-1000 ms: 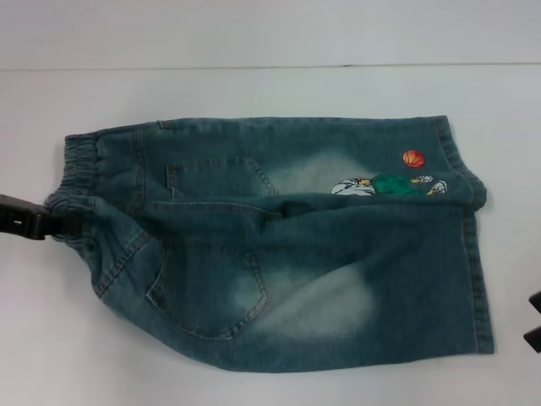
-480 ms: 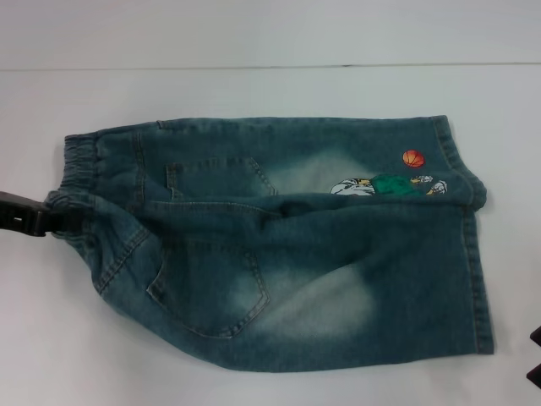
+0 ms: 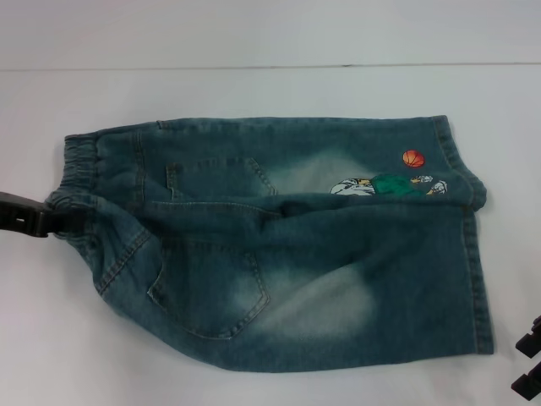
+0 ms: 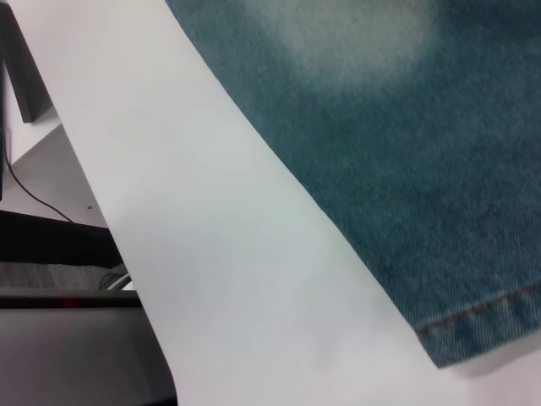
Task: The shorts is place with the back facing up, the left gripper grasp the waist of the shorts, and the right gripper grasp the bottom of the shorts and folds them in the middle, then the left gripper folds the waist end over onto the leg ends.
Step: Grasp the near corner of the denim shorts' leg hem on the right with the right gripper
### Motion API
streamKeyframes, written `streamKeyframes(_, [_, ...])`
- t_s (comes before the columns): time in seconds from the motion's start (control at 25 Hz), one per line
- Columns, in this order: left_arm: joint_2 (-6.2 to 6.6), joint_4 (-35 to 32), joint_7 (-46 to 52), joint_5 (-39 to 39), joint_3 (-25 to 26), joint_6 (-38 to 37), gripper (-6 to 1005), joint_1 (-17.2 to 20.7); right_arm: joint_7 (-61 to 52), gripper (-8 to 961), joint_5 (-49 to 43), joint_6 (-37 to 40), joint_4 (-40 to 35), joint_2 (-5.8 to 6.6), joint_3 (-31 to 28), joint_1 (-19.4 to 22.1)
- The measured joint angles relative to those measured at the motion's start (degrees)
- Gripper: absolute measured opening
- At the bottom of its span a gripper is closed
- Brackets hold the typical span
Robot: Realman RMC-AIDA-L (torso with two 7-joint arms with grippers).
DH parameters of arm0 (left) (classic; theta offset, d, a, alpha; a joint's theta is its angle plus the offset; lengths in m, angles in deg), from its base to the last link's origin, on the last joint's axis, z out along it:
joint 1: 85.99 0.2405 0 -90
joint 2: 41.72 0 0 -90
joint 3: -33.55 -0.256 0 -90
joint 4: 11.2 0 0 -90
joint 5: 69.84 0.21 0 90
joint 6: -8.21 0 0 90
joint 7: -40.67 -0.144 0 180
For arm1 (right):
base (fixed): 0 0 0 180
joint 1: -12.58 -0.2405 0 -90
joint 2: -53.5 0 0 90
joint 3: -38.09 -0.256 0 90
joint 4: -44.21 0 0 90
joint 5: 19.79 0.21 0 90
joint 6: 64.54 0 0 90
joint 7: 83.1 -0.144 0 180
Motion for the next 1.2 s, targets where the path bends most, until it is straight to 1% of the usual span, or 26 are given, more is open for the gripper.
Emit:
streamKeyframes(0.2, [-0.09,0.0,0.0,0.01,-0.01,0.01,73,0.05,-0.03,835,-0.03,-0.91,0.67,-0.36,0.1,-0.54])
streamKeyframes(0.52, [-0.06,0.0,-0.01,-0.19,-0.01,-0.3,73,0.04,-0.09,835,-0.03,-2.96,3.84,-0.48,0.24,-1.89])
streamKeyframes(0.68, [-0.04,0.0,-0.01,-0.18,-0.01,-0.4,73,-0.05,-0.09,835,-0.03,-3.02,3.95,-0.72,0.26,-2.21])
streamKeyframes(1.2, [-0.1,0.0,-0.01,0.02,-0.01,-0.58,74,-0.1,-0.59,834,-0.08,-3.48,4.39,-0.94,0.85,-2.47])
